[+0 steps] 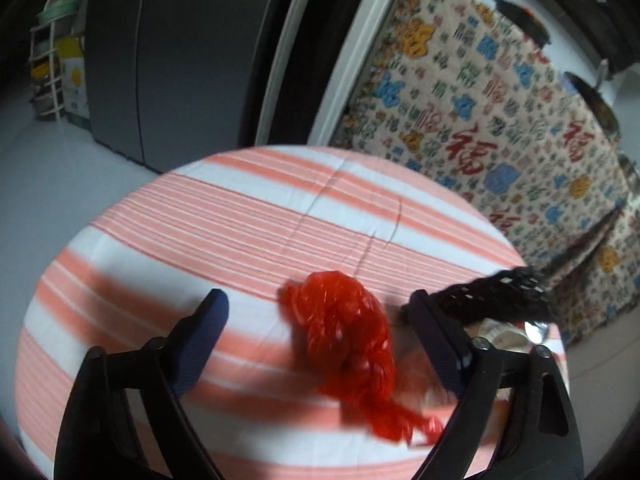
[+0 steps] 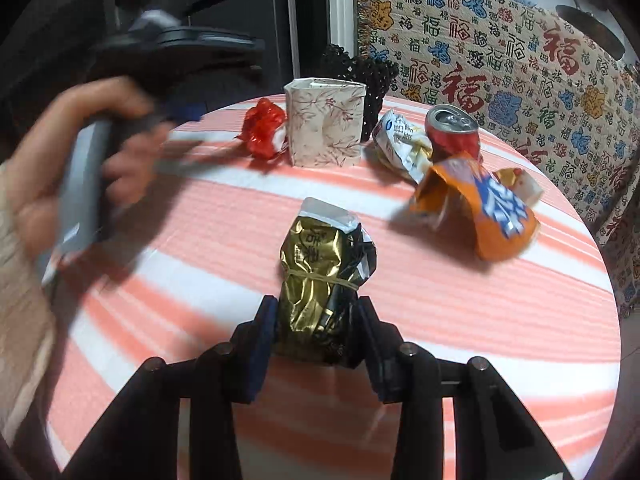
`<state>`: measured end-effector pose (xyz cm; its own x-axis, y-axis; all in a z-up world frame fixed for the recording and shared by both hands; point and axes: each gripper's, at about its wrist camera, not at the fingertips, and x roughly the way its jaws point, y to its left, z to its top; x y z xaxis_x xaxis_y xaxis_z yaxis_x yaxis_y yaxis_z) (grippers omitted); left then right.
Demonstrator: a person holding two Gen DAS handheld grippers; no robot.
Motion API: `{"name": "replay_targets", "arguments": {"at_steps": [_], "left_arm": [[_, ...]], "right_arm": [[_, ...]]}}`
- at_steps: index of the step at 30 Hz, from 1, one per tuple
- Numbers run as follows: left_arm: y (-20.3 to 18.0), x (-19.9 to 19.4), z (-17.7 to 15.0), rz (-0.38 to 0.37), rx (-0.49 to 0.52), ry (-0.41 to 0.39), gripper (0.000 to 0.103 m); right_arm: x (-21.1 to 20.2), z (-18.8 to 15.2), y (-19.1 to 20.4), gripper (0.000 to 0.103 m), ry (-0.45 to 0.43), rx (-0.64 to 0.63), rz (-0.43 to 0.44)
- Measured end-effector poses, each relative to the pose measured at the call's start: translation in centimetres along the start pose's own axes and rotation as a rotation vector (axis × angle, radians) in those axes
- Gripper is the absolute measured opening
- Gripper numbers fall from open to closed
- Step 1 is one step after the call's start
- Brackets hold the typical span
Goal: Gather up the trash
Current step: 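Grasp the red plastic bag with the left tool while the right tool grasps the gold wrapper, then lift the red bag and gold wrapper and swing both tools toward the wastebasket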
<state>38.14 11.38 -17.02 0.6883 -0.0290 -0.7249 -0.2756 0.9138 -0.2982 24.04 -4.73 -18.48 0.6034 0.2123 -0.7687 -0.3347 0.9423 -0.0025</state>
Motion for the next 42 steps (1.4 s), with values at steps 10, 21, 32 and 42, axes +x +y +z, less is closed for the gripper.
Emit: {"name": "replay_targets", "arguments": {"at_steps": [10,21,32,42], "left_arm": [[-1.5,-0.3,-1.6,-0.099,0.146,0.014,0.034],[-0.2,0.3,-0.9,-0.199,0.052,0.062,0.06],[-1.3,1.9,-2.5,-0.186,0.153,0.106,0.041],[-0.1,-5.3,-7.7,-0.268,0.486,0.243,0.042]], "right_arm": [[-2.0,-2.1,-2.5,0.04,-0.037,0.047,-0.072],[-2.8,-3.3,-4.4,0.041,-0.04,0.11,-0.087],[-3.2,-4.2,-4.6,0.041,-0.024,0.119,-0.087],[-3.1,-4.6,-5.8,0.041,-0.009,0.127,-0.103]]}}
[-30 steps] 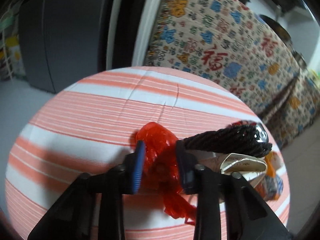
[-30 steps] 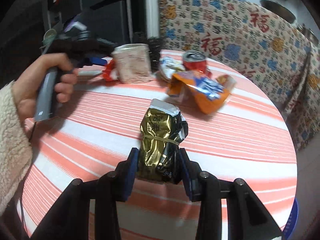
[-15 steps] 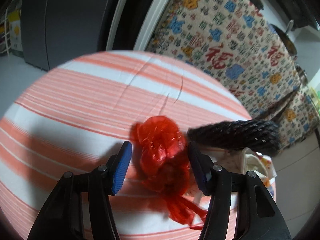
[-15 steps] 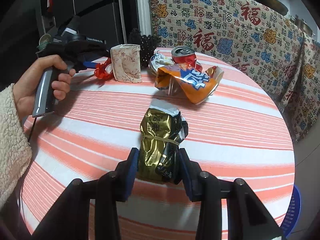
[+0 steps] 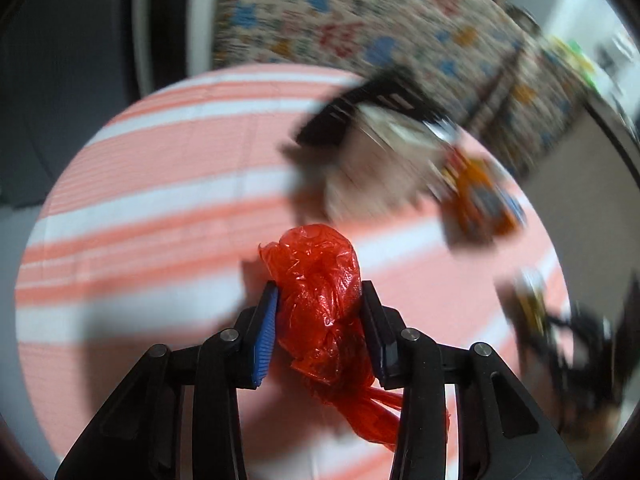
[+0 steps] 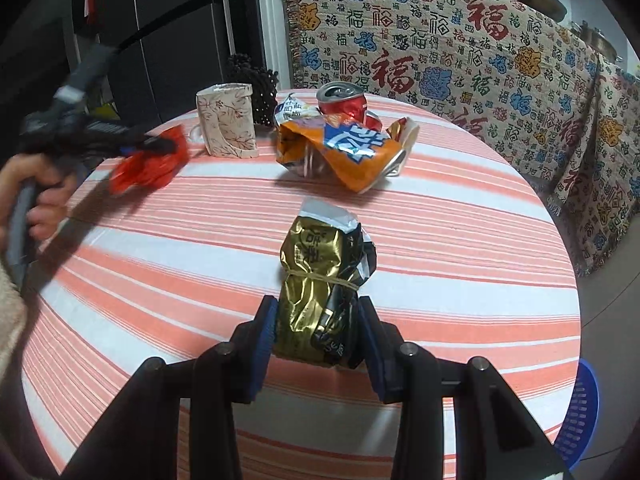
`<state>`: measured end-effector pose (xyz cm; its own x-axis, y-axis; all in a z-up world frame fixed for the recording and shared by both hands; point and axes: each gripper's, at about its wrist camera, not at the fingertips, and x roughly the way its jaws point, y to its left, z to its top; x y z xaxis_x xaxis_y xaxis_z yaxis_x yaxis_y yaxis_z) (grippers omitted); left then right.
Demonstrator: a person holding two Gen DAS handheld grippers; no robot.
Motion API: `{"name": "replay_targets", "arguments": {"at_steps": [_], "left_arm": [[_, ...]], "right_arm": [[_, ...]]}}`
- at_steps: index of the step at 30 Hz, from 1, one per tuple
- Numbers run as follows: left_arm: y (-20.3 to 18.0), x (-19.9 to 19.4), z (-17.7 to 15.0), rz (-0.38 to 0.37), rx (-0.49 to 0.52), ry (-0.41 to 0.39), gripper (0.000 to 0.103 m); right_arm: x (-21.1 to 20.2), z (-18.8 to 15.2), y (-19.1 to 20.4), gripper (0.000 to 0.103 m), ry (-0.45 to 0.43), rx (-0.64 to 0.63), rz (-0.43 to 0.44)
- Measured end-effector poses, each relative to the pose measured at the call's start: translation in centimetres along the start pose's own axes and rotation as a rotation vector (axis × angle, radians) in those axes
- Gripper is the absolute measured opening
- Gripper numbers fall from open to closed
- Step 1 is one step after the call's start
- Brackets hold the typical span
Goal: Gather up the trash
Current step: 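Lift the red bag and gold wrapper and swing both tools toward the wastebasket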
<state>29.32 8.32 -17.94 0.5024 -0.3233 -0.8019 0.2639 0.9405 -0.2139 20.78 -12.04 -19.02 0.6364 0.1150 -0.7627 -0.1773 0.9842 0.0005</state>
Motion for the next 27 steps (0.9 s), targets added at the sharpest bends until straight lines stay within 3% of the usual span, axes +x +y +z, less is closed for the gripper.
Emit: {"name": "replay_targets", "arguments": {"at_steps": [3,4,5,7,13,15,21,27], "left_arm": [[-2.1,-0.9,-3.0,0.003,0.038,0.014,0.057],[-2.5,-1.0,-3.7,0.002,0.035,0.015,0.071],[-2.9,-1.0,-4.3,0.005,0.031,0.011,0.079],[-3.6,-0.9,-5.6,0.033,0.031,0.0,0.087],[-4.3,-0.3,-6.9,0.21,0.074,-0.038,0.088],[-3.9,-0.1,-7.0,0.243,0.065,-0.052,0.098],[-3.0,0.0,-7.1,0.254,0.037,-0.048,0.103],[-2.6,-0.8,-7.2,0.215,0.011,-0.063,0.093]], "right_arm": [[0.0,-0.1,0.0,0.044,0.003,-0.01,0.0],[0.0,-0.1,0.1,0.045,0.004,-0.005,-0.003],[0.1,-0.1,0.1,0.05,0.008,0.0,-0.004],[0.3,-0.1,-0.2,0.066,0.024,0.012,0.002],[0.3,-0.1,-0.1,0.068,0.048,-0.016,0.006],[0.5,0.3,-0.7,0.068,0.063,0.013,0.02],[1.5,2.0,-0.8,0.071,0.154,-0.037,-0.009],[0.6,2.9,-1.2,0.071,0.153,0.008,0.031]]}}
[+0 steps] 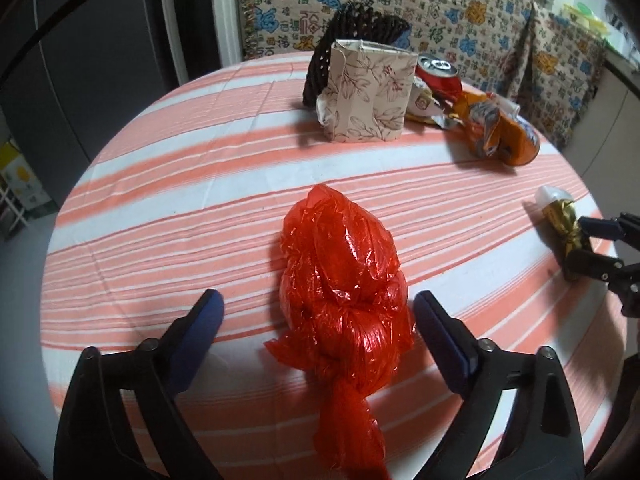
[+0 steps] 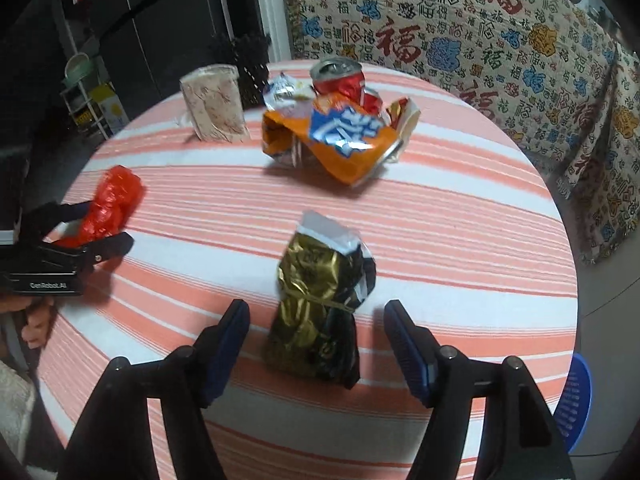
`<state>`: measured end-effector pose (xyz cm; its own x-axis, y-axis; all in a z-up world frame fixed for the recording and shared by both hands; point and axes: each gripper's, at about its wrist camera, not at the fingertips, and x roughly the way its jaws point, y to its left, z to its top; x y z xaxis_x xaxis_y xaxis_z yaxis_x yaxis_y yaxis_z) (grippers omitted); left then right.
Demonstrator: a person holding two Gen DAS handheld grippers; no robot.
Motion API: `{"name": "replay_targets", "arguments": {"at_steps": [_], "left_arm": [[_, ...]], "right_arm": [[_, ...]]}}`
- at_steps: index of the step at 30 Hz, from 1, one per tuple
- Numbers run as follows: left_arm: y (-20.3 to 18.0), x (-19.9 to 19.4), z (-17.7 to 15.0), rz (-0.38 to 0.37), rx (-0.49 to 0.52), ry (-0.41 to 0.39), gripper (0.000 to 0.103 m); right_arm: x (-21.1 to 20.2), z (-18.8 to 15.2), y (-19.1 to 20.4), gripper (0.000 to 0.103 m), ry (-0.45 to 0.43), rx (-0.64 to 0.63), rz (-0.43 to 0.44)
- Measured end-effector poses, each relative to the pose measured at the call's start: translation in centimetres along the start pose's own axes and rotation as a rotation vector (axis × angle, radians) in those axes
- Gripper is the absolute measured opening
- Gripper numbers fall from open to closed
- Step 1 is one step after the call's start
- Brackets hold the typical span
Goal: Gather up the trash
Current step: 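Lift the red bag and gold wrapper and swing both tools toward the wastebasket, then hold both items over the blue wastebasket and open both tools to drop them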
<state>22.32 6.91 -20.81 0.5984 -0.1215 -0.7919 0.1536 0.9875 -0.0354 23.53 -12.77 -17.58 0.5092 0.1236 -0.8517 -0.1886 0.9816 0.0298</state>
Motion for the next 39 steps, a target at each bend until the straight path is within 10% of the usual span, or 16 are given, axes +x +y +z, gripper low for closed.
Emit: {"name": "replay_targets", "arguments": {"at_steps": [4,8,21,39], "left_arm": [[0.1,-0.2,0.2,-0.034,-0.019,0.005,0.085],[-0.6,-0.5,0.5,-0.05,0.011,0.0,0.049],[-4.3,-4.6,1.0,-0.169,0.018,-0.062,0.046],[-27.7,-7.8,7.5,-0.449,0.285,-0.102,0.046]], "right_arm": [[0.4,0.2,0.4,0.069,0.029,-0.001,0.012],[0.7,0.5,0.4,0.038,0.05,0.016,-0.001],[-4.6,0.2,-0.5,0.037,-0.04,0.04,0.045],[-16.1,-4.5,-15.8,0.037,-0.117,0.209,-0.132]]}}
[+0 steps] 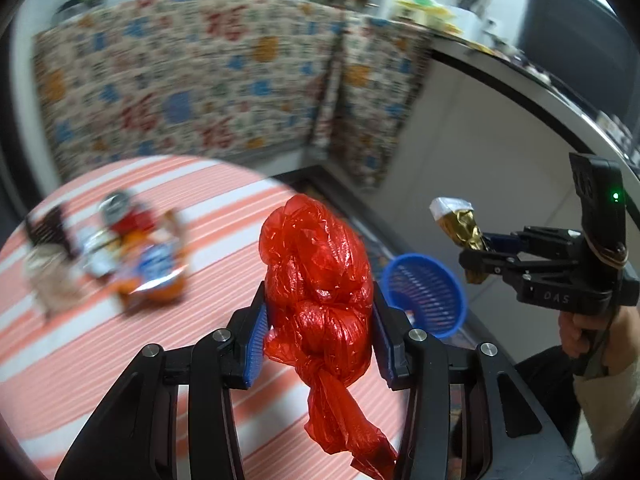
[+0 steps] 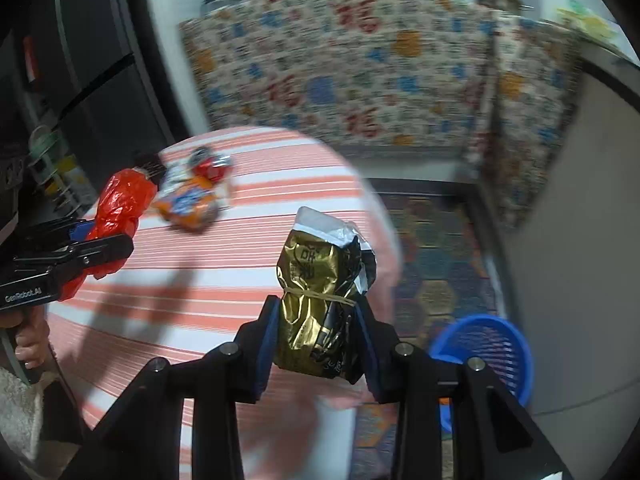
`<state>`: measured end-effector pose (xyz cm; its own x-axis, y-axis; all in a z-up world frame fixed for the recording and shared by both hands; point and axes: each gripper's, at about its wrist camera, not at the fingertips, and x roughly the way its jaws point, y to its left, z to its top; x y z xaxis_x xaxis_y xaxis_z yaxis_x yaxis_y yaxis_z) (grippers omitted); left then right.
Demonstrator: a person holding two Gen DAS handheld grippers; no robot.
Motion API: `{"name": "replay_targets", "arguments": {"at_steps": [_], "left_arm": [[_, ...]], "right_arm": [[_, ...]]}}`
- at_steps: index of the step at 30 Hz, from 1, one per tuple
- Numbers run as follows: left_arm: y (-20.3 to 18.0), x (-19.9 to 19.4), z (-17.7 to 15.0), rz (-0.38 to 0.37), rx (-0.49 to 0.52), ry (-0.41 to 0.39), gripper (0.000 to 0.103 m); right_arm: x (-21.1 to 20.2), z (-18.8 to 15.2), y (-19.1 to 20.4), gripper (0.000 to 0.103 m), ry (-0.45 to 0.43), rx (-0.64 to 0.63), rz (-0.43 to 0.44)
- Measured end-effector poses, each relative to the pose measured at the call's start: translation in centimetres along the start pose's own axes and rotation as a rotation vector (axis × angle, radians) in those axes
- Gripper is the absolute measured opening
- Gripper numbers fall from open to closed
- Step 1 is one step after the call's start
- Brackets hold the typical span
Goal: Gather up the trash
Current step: 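Hold both items over the blue wastebasket and open both tools to drop them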
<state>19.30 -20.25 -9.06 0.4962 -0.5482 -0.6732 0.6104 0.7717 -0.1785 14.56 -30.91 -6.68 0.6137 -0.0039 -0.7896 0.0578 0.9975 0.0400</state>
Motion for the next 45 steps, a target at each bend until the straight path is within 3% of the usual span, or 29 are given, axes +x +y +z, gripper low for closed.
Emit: {"name": "replay_targets", "arguments": {"at_steps": [9,18,28,39,45], "left_arm": [[-11.3,8.1,4.4,-0.138,0.097,0.044,0.046],[-18.7,16.8,5.1,-0.193,0.123,0.121,0.046],[-21.8,25.0,4.0,-0.207,0.095,0.189,0.046],[-23.5,32.4,2.5,-0.205,0.077,0.261,0.05],[-23.8,34.6,2.3,-0.201,0.051,0.257,0.074]], "right_arm": [[-3.4,-2.6,-12.1,0.037,0.001,0.149,-0.154],[-2.0,-6.5,-20.6,0.037,0.024,0.281,-0.167],[2.2,-9.2,-27.4,0.037,0.05,0.362,-0.118],[7.7,-12.2,-31.1,0.038,0.11,0.366,-0.079],[10.4,-12.9,-31.8,0.042,0.132,0.337,-0.073]]}}
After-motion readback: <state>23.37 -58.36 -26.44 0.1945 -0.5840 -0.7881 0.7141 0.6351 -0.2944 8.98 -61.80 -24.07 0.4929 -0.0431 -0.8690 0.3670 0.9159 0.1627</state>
